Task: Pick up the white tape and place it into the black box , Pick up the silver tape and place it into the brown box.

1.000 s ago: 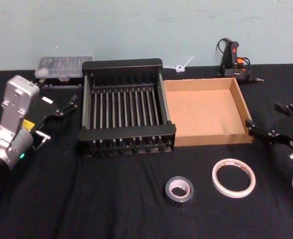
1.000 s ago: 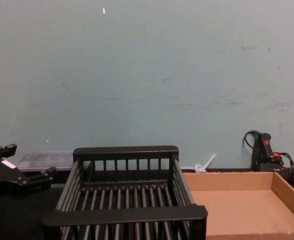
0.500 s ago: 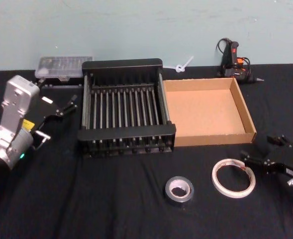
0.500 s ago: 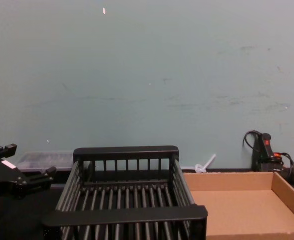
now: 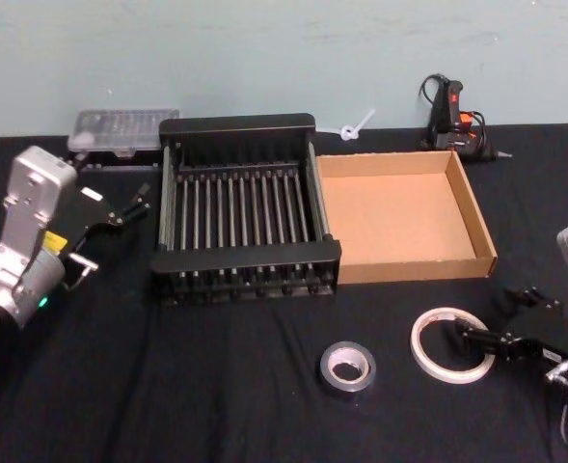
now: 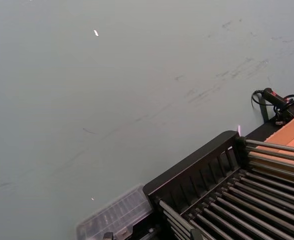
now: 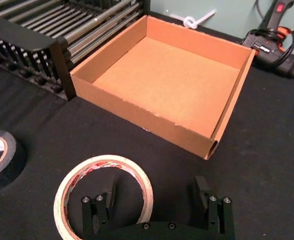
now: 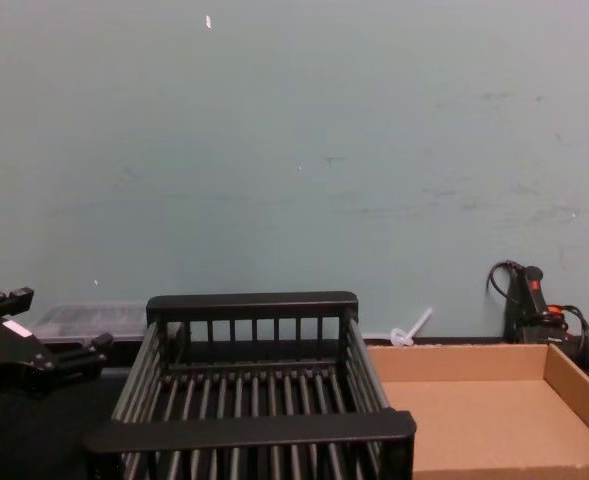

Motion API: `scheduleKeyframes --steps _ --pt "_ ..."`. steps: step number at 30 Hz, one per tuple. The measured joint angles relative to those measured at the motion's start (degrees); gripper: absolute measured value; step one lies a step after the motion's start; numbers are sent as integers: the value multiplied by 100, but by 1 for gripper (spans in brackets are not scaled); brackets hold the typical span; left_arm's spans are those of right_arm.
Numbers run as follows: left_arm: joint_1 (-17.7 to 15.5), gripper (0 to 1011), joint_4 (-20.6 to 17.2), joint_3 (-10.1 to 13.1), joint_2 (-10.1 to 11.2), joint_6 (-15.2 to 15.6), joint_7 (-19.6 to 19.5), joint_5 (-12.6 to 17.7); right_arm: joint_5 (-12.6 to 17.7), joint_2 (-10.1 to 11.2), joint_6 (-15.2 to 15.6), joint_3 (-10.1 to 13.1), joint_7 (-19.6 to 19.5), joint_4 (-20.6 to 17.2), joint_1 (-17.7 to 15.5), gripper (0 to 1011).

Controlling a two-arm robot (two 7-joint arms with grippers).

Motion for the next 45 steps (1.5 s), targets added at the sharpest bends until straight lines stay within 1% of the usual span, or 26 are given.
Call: scheduleKeyframes --steps 8,22,36,45 --pt "0 1001 0 0 0 0 0 0 -146 -102 56 -30 77 116 55 1002" --pt "0 1001 0 0 0 0 0 0 -308 -332 173 45 197 342 180 1002" --pt "0 1001 0 0 0 0 0 0 -434 -458 220 139 269 387 192 1002" --pt "0 1001 0 0 0 0 0 0 -480 -492 259 168 338 408 200 1002"
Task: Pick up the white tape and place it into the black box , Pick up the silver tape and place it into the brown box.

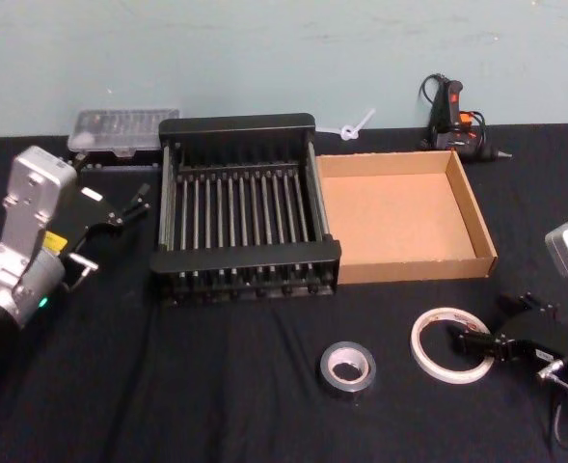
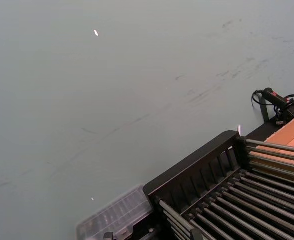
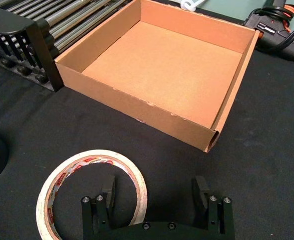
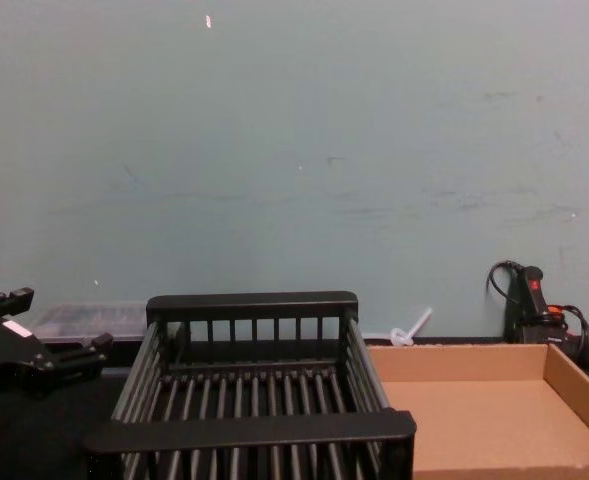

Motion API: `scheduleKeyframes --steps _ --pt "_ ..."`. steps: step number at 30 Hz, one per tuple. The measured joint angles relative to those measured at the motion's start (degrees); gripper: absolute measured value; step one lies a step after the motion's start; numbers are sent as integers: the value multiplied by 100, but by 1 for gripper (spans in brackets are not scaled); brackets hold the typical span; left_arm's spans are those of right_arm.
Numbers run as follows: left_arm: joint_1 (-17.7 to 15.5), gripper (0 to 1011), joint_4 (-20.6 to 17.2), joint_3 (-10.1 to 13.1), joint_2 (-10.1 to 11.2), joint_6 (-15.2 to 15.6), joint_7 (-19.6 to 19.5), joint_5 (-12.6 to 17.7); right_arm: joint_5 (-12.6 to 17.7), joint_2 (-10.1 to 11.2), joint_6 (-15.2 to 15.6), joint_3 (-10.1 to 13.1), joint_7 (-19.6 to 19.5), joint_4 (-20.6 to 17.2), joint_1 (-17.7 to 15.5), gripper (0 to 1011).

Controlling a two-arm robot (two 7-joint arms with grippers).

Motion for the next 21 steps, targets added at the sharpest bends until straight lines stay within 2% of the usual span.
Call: scheduleKeyframes --steps 21 --pt "0 1001 0 0 0 0 0 0 -34 -9 10 3 48 5 8 1002"
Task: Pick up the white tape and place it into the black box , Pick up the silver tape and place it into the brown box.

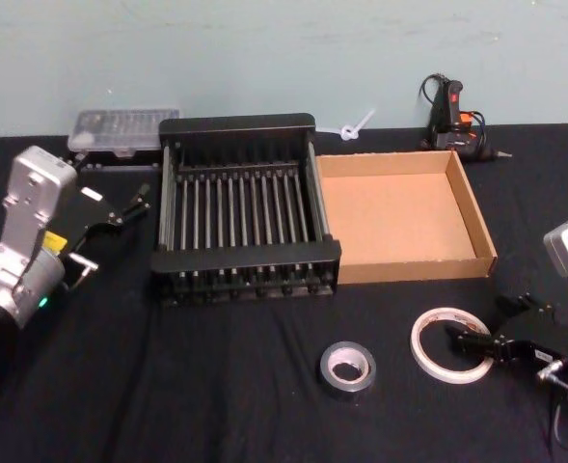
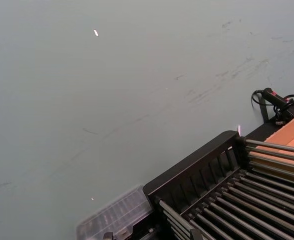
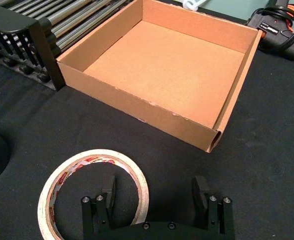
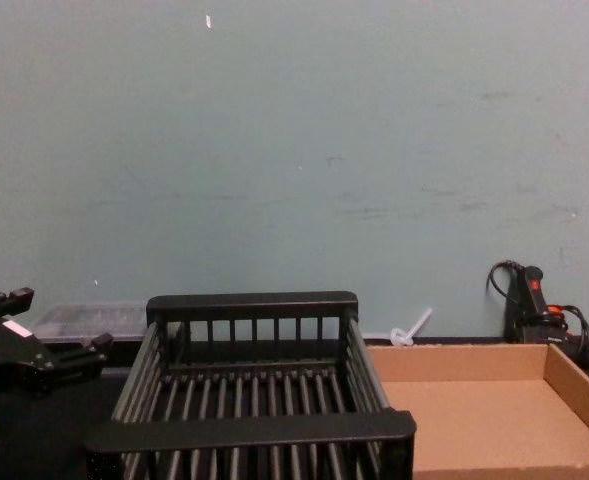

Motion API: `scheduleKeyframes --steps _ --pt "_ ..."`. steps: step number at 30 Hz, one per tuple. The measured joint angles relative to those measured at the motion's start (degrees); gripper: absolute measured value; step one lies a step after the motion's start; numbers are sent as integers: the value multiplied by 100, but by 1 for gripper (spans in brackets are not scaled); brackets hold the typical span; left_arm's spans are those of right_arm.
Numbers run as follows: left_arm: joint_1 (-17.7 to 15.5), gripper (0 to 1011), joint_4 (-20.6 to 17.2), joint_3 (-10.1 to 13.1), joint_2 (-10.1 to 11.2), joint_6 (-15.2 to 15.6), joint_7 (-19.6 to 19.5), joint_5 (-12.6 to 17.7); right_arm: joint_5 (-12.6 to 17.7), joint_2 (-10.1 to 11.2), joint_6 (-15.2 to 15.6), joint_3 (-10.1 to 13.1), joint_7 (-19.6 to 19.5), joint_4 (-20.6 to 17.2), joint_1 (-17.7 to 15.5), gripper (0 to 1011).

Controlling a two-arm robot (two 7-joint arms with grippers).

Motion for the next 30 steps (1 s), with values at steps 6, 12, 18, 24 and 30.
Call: scheduleKeyframes --steps 6,12,18,24,30 --pt "0 1001 0 0 0 0 0 0 2 1 -2 0 -1 -1 0 1002" --pt "0 1002 0 0 0 0 0 0 3 1 -4 0 -4 -3 0 1002" --pt "0 1001 0 0 0 0 0 0 4 1 -4 0 -6 -3 0 1002" --pt "0 1001 0 0 0 0 0 0 7 1 -4 0 -8 -3 0 918" --pt "0 1001 0 0 0 0 0 0 9 1 -4 0 -9 -3 0 748"
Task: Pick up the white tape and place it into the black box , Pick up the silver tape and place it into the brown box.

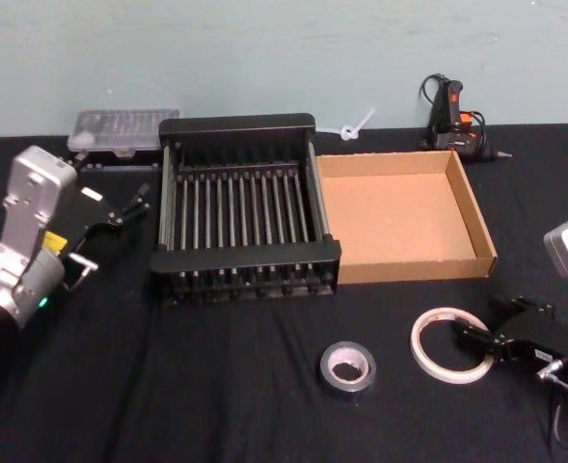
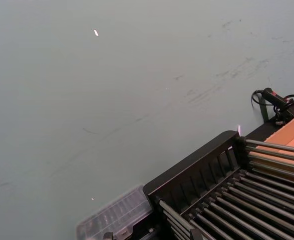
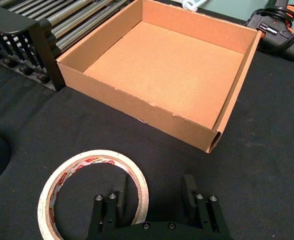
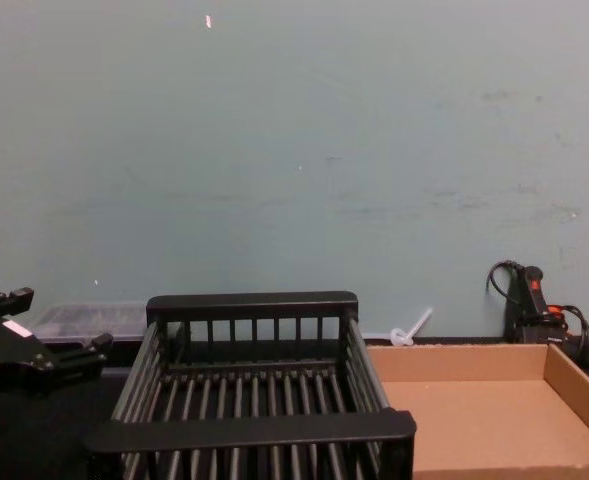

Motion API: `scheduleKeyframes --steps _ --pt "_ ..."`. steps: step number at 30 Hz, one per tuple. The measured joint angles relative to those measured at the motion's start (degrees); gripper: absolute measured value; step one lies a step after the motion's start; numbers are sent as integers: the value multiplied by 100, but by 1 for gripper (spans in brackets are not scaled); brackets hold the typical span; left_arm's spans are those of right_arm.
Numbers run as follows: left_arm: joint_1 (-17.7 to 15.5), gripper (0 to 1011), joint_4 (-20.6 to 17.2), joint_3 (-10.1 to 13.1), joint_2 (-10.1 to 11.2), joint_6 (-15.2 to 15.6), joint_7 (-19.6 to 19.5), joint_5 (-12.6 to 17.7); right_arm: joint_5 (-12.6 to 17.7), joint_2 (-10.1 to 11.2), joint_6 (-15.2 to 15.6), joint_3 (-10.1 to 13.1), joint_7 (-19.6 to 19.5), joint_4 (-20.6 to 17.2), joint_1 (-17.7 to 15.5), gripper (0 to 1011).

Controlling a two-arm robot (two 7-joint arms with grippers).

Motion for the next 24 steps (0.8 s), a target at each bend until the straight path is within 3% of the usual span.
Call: scheduleKeyframes --steps 19,24 --pt "0 1001 0 0 0 0 0 0 1 0 1 0 0 0 0 145" --pt "0 1001 0 0 0 0 0 0 1 0 1 0 0 0 0 95"
